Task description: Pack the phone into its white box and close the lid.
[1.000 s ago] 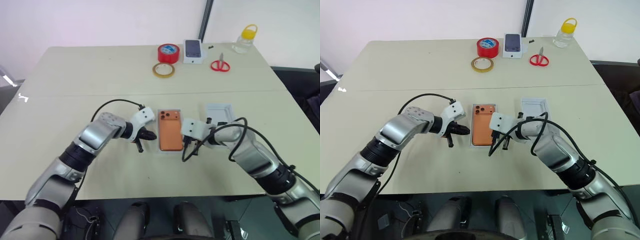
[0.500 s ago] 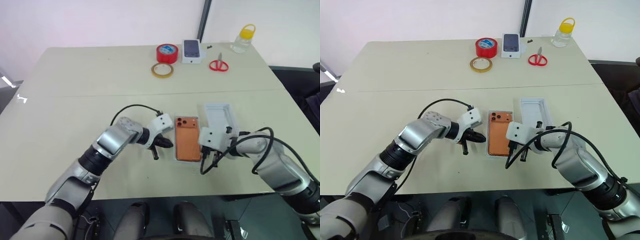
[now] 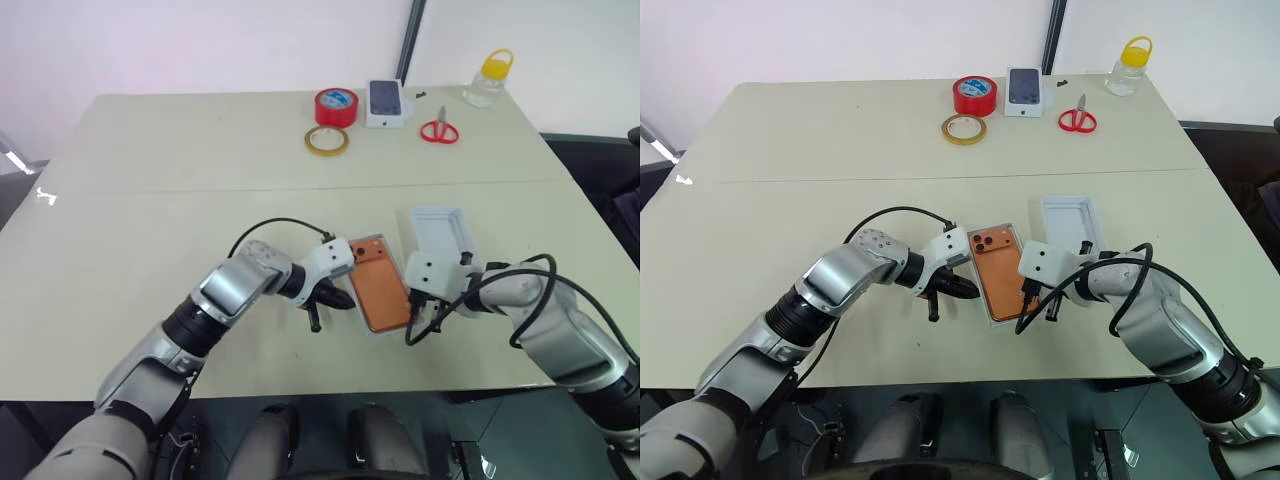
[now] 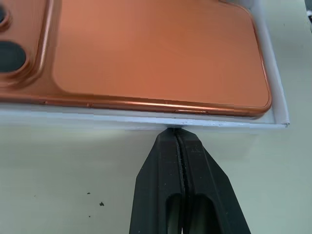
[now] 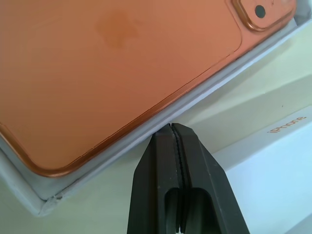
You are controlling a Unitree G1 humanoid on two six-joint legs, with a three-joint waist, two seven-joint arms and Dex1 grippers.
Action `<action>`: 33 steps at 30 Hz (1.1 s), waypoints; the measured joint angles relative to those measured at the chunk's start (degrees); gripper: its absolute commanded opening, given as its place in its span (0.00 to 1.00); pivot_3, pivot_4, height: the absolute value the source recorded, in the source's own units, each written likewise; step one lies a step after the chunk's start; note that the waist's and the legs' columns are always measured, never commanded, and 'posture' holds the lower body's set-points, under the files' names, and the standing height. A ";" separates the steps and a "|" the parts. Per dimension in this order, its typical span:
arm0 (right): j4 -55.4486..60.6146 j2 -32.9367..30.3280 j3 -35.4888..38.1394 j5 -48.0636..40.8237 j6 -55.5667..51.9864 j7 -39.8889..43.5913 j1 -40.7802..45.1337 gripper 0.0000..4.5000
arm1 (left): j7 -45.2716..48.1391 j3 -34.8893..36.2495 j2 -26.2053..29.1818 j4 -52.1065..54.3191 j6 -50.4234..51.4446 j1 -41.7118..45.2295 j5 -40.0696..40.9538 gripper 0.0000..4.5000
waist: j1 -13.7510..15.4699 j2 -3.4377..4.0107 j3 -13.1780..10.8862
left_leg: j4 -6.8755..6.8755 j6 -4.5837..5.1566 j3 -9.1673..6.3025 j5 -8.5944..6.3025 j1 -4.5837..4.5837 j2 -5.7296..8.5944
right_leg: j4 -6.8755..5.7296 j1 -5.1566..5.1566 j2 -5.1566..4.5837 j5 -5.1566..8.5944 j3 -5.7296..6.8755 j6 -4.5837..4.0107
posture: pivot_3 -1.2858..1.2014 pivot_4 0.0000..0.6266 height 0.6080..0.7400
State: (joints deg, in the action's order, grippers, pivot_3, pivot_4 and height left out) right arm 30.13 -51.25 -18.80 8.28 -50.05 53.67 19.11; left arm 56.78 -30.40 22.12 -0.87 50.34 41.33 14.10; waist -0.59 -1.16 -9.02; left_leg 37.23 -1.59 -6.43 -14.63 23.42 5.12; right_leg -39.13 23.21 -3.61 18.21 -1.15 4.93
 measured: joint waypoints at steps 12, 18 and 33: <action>0.58 -0.07 -0.21 -0.13 -0.16 0.75 -0.65 0.00 | -0.56 1.20 -0.10 -0.99 -0.85 0.11 -1.09 0.01 | -0.15 0.00 0.00 | -0.01 0.00 0.00 0.00 -0.03 -0.01 | -0.03 0.00 0.01 0.00 0.00 0.00 | 0.52 0.24 1.00; 0.61 -1.24 0.57 -2.40 0.80 2.37 -0.64 0.12 | -0.49 1.56 1.14 -0.74 -1.32 0.10 -1.45 0.00 | -0.15 0.00 0.00 | -0.01 0.00 0.00 0.00 -0.03 -0.01 | -0.03 0.00 0.01 0.00 0.00 0.00 | 0.52 0.24 1.00; -5.72 1.49 14.87 -15.25 -17.88 -0.38 8.23 0.86 | 0.56 3.40 3.60 2.45 -3.12 -1.86 -0.07 0.00 | -0.09 0.01 0.00 | -0.03 0.01 0.01 0.00 -0.02 -0.04 | -0.05 0.03 0.02 0.00 -0.02 -0.01 | 0.52 0.24 1.00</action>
State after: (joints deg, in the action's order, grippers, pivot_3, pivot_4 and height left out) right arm 24.42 -49.76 -3.93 -6.98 -67.93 53.28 27.34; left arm 57.34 -27.00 25.72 1.58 47.22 39.47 14.03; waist -0.68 -1.15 -9.02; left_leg 37.20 -1.58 -6.42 -14.63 23.40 5.09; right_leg -39.18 23.24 -3.60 18.20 -1.17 4.92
